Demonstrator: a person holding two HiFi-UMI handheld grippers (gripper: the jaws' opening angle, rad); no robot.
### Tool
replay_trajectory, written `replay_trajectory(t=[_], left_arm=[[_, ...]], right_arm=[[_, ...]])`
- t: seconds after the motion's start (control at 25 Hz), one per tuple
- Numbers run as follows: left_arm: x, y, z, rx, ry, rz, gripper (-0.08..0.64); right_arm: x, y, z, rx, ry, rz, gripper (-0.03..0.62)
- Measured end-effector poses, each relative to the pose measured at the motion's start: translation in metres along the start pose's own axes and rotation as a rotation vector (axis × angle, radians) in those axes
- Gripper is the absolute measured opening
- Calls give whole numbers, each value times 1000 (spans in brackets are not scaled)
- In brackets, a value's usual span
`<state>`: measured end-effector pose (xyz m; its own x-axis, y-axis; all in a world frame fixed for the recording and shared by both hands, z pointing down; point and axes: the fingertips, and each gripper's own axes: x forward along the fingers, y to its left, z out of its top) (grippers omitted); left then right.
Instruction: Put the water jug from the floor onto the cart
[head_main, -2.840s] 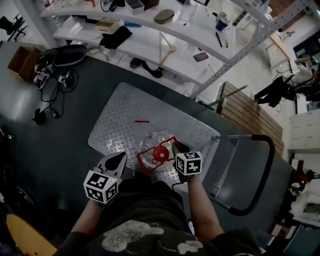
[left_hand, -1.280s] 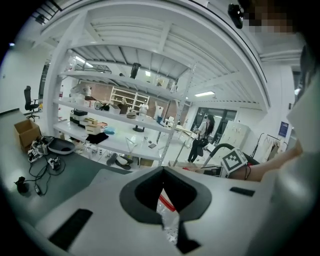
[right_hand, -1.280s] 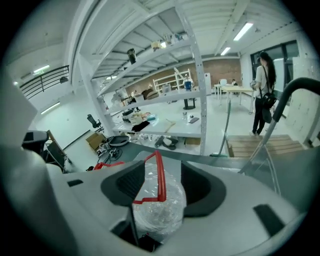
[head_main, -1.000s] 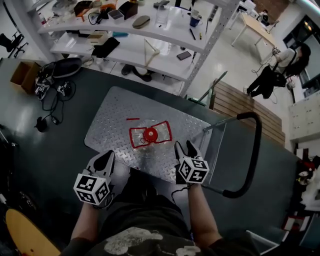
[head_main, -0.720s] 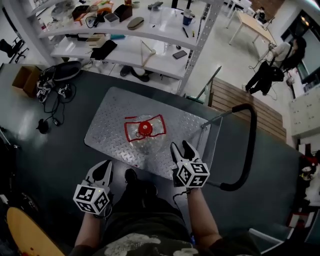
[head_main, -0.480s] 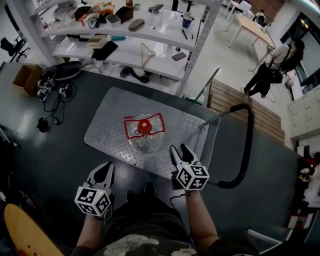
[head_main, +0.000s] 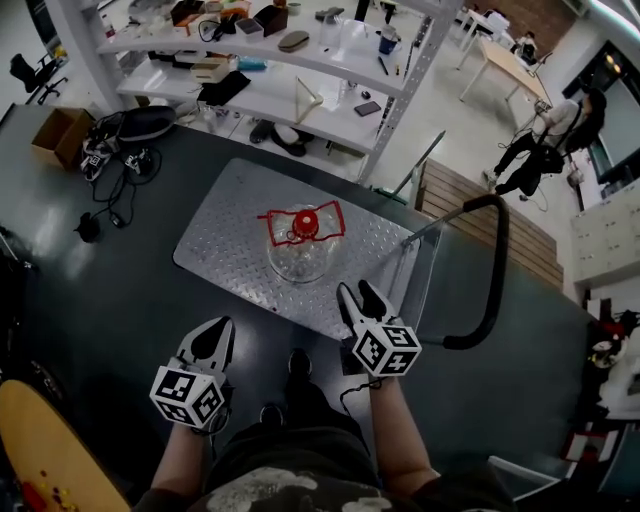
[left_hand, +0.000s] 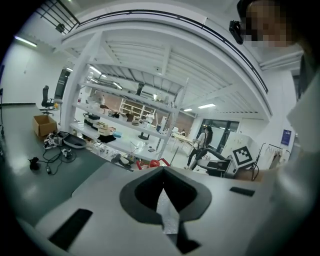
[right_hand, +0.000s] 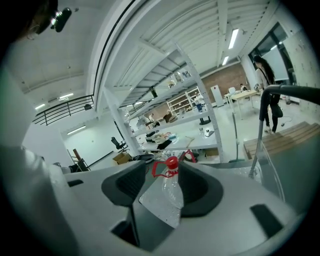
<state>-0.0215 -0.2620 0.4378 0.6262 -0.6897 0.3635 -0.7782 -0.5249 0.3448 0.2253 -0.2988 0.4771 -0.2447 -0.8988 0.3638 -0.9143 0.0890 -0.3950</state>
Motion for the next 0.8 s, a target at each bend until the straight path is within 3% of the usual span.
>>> replay_trajectory(t=[0.24, 0.52, 0.68, 0.8], left_arm=[[-66, -7, -15, 15, -40, -1, 8], [-142, -31, -38, 31, -83, -26, 8], [-170, -48, -55, 43, -65, -58, 8], [-180, -62, -72, 57, -39, -89, 8]], right_arm=[[-49, 48, -30, -20, -13, 28, 183], [-118, 95, -56, -78, -57, 6, 66], [-159, 110, -72, -85, -54, -31, 1], [-189, 114, -88, -86, -41, -51, -8]])
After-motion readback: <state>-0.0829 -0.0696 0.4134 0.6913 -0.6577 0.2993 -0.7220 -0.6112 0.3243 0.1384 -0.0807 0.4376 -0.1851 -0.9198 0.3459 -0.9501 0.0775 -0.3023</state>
